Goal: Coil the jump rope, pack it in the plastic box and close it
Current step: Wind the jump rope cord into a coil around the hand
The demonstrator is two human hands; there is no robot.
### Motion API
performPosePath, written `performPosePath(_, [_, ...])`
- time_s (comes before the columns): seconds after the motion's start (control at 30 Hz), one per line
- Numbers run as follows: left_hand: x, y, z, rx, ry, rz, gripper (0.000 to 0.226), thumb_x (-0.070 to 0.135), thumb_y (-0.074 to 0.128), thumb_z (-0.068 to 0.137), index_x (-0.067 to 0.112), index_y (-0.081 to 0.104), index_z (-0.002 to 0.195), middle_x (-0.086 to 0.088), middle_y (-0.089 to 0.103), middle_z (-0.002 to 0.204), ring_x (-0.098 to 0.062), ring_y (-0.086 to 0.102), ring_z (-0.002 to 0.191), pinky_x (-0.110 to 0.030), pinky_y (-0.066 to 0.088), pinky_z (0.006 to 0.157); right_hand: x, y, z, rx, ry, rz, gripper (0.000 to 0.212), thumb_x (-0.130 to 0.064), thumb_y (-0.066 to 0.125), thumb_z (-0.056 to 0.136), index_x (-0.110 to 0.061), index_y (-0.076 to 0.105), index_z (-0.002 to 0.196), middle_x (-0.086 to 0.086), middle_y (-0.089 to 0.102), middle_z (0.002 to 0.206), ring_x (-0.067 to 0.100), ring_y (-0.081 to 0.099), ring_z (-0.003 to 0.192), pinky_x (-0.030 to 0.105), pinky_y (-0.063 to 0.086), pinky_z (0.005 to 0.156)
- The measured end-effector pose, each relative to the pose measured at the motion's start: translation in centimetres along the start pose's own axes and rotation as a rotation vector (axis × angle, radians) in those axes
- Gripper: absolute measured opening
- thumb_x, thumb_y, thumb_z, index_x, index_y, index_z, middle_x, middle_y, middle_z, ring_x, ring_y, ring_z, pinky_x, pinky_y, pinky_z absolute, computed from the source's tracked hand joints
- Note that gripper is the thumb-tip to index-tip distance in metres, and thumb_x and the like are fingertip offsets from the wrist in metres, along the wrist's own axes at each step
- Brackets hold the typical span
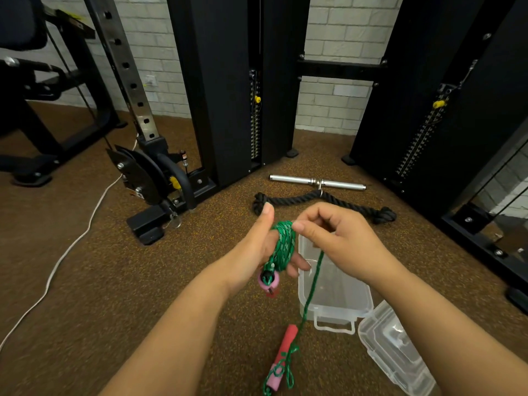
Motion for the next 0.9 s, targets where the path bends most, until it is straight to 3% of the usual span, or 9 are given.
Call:
performPosePath(0.13, [0.5,0.8,-0.5,-0.148,-0.056,-0.052,0.058,0.052,0.034,0.093,0.014,0.045,0.134,-0.006,0.073,0.088,-0.012,0.066,0.073,-0.021,0.050,0.070,0.8,-0.2,0.5,0.037,0.073,0.154,0.015,-0.026,0.073,0.078,-0.012,0.066,0.079,0.007,0.061,0.067,0.003,0.057,0.057,0.021,0.049,0.058])
performPosePath(0.23, [0.7,0.8,-0.5,-0.168,-0.042,-0.199,0.033,0.029,0.047,0.094,0.016,0.056,0.124,-0.005,0.069,0.076,-0.011,0.060,0.060,-0.018,0.048,0.055,1.9,0.0,0.7,0.050,0.152,0.298,0.022,-0.029,0.073,0.072,-0.010,0.066,0.080,0.015,0.060,0.069,0.009,0.062,0.057,0.031,0.056,0.063])
performPosePath(0.33, [0.5,0.5,-0.4,-0.137,-0.018,-0.228,0.033,0.027,0.046,0.096,0.017,0.058,0.125,-0.001,0.065,0.068,-0.010,0.056,0.058,-0.020,0.044,0.056,2.6,0.2,0.7,0.033,0.154,0.283,0.009,-0.018,0.065,0.085,-0.010,0.069,0.087,0.005,0.064,0.072,0.000,0.059,0.058,0.016,0.049,0.059])
performPosePath(0.4, [0.3,0.3,-0.3,-0.107,0.002,-0.261,0.035,0.027,0.046,0.096,0.015,0.058,0.127,0.001,0.062,0.064,-0.010,0.053,0.057,-0.020,0.044,0.058,2.9,0.3,0.6,-0.002,0.143,0.278,0.015,-0.011,0.055,0.093,-0.013,0.070,0.095,-0.004,0.068,0.082,-0.006,0.059,0.066,0.011,0.046,0.061])
performPosePath(0.5, [0.5,0.0,-0.5,-0.064,0.052,-0.367,0.037,0.027,0.047,0.094,0.015,0.060,0.127,0.002,0.056,0.060,-0.009,0.049,0.054,-0.019,0.043,0.057,3.7,0.4,0.3,-0.037,0.174,0.289,0.025,-0.011,0.047,0.097,-0.020,0.070,0.102,-0.012,0.069,0.085,-0.003,0.058,0.072,0.015,0.047,0.067])
performPosePath(0.63, [1.1,-1.0,-0.3,0.062,0.159,-0.564,0.037,0.027,0.047,0.093,0.015,0.061,0.126,0.003,0.049,0.058,-0.009,0.042,0.054,-0.023,0.037,0.061,4.7,1.5,-0.4,-0.113,0.249,0.269,0.030,-0.024,0.040,0.100,-0.025,0.070,0.101,-0.007,0.050,0.060,0.013,0.045,0.062,0.023,0.038,0.059])
performPosePath(0.73, [1.3,-1.5,-0.3,0.098,0.183,-0.605,0.037,0.027,0.048,0.092,0.015,0.063,0.124,0.003,0.047,0.058,-0.010,0.039,0.054,-0.024,0.034,0.061,4.3,2.4,-0.5,-0.109,0.233,0.253,0.025,-0.025,0.041,0.099,-0.033,0.063,0.110,-0.008,0.060,0.092,0.009,0.055,0.082,0.024,0.046,0.079])
performPosePath(0.8, [1.3,-1.4,-0.5,0.083,0.177,-0.588,0.037,0.026,0.045,0.094,0.013,0.062,0.124,0.002,0.046,0.056,-0.011,0.039,0.053,-0.023,0.035,0.060,4.1,2.5,-0.3,-0.068,0.208,0.201,0.035,-0.019,0.047,0.097,-0.043,0.049,0.121,-0.010,0.051,0.121,0.006,0.053,0.106,0.024,0.043,0.094])
performPosePath(0.9, [1.3,-0.9,-0.5,0.041,0.164,-0.551,0.039,0.025,0.043,0.094,0.011,0.062,0.125,0.002,0.046,0.054,-0.011,0.041,0.051,-0.021,0.039,0.057,4.1,3.2,-0.2,-0.140,0.207,0.280,0.050,-0.007,0.050,0.094,-0.040,0.042,0.130,-0.008,0.046,0.136,0.007,0.047,0.123,0.022,0.041,0.098])
Point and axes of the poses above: each hand's wrist, its own z-axis towards the middle knuckle, its own y-axis out of the palm, x = y × z, the point moved 2 cm from there along z, towards the middle knuckle
